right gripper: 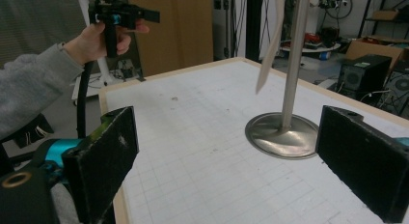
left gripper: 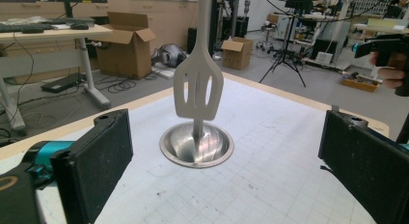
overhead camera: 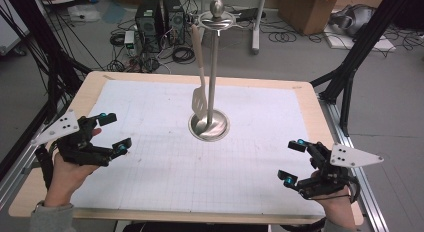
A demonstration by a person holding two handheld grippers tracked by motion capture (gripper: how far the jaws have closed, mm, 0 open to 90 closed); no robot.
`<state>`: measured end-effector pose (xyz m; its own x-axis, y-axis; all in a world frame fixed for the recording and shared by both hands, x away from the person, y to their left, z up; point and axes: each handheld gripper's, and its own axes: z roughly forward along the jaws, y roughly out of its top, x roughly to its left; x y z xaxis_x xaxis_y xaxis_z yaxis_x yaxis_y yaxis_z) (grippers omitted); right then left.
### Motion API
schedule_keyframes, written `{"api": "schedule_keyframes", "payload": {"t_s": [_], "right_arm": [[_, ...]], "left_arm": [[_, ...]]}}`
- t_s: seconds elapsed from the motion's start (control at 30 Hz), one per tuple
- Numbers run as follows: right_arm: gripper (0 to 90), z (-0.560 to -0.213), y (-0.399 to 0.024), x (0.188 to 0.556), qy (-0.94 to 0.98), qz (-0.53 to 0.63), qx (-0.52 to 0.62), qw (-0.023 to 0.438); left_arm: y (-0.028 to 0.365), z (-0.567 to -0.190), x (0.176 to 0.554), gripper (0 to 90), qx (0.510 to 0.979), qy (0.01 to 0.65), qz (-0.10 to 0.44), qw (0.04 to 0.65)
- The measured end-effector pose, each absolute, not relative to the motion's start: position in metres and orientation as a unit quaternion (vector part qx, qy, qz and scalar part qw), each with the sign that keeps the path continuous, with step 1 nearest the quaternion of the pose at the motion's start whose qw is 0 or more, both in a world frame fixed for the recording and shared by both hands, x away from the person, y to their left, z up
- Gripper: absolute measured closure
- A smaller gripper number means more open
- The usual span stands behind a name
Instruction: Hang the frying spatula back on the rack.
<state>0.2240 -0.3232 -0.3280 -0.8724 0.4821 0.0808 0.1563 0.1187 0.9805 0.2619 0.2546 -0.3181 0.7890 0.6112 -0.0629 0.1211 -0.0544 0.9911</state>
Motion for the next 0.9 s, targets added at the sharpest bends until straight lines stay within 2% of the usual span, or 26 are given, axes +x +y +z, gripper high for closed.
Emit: {"api": "schedule_keyframes", "payload": {"t_s": [0.27,0.9], "right_arm": [[6.9,-0.328,-0.325,0.226,0.735,0.628,0.218,0.132],[7.0,-0.329,-0.339,0.226,0.704,0.642,0.259,0.159]], "left_arm": [[0.258,-0.324,0.255,5.5,0.701,0.249,0.185,0.642],[0.282,-0.339,0.249,5.5,0.692,0.294,0.213,0.624]]}}
